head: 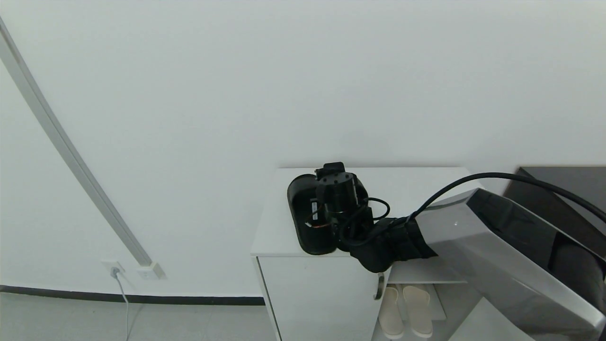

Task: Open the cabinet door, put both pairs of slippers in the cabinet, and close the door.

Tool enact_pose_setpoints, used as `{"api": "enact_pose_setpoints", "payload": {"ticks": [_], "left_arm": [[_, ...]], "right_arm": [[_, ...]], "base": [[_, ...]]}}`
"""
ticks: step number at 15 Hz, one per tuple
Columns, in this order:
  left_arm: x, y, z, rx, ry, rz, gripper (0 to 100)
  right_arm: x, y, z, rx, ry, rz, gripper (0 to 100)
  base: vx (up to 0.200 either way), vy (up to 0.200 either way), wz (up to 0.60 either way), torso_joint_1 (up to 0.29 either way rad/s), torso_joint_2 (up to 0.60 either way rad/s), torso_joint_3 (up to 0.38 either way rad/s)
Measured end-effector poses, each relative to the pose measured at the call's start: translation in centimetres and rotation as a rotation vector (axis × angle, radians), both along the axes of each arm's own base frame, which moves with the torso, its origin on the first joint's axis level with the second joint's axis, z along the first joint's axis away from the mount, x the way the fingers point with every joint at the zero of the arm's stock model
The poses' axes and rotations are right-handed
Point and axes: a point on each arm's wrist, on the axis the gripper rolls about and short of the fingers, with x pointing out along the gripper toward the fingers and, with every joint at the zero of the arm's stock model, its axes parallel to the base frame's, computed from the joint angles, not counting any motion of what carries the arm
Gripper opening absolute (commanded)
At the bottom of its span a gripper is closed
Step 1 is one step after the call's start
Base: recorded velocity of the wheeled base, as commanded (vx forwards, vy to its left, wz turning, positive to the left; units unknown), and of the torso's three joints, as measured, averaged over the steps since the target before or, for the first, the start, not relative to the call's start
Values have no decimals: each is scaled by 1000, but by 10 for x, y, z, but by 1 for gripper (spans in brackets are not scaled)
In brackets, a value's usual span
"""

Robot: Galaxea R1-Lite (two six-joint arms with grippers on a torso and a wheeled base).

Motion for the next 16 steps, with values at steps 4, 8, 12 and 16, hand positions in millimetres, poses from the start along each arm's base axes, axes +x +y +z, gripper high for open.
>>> {"api": "enact_pose_setpoints", "payload": {"ticks": [4,8,12,16], "left_arm": [[0,0,0,-2,0,1,0],[0,0,0,-12,-1,1,0],[0,0,0,-12,-1,1,0],[0,0,0,-13,-1,3,0]], "right_arm": [[-15,-13,15,-10,8,5,0],[-51,-44,33,-16,22,51,0],[-101,-90,45,-21,52,133,0],[-147,-127,58,-9,59,245,0]], "base": [[0,0,0,0,0,0],[0,0,0,0,0,0],[0,0,0,0,0,0],[0,0,0,0,0,0]]}}
